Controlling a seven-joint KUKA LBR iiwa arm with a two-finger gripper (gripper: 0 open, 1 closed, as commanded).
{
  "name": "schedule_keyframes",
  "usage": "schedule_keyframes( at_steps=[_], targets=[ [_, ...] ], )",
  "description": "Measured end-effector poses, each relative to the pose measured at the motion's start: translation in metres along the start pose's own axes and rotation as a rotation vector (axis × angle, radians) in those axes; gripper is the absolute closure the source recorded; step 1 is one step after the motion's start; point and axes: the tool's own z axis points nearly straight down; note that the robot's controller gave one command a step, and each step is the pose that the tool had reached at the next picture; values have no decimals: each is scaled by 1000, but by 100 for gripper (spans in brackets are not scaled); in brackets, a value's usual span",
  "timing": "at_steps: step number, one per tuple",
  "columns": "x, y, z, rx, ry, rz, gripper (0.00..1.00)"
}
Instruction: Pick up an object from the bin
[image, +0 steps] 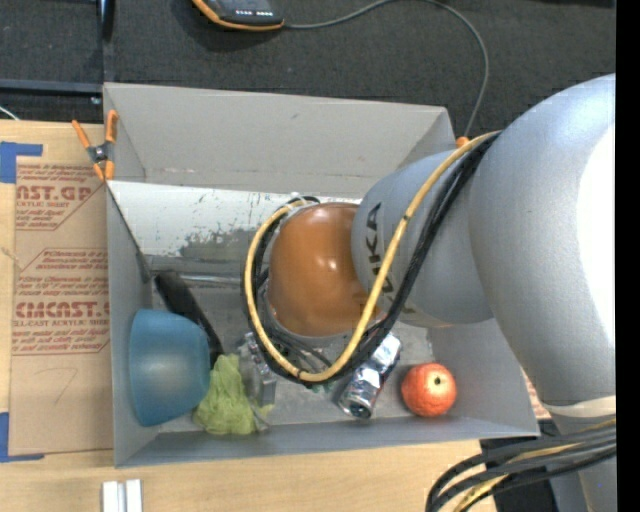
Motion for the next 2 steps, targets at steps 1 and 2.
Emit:
schedule_keyframes(
  at_steps=[1,2],
  targets=[
    [-12,-38,46,2,-14,-165,100],
    [-16,17,29,-1,-23,54,0]
  ],
)
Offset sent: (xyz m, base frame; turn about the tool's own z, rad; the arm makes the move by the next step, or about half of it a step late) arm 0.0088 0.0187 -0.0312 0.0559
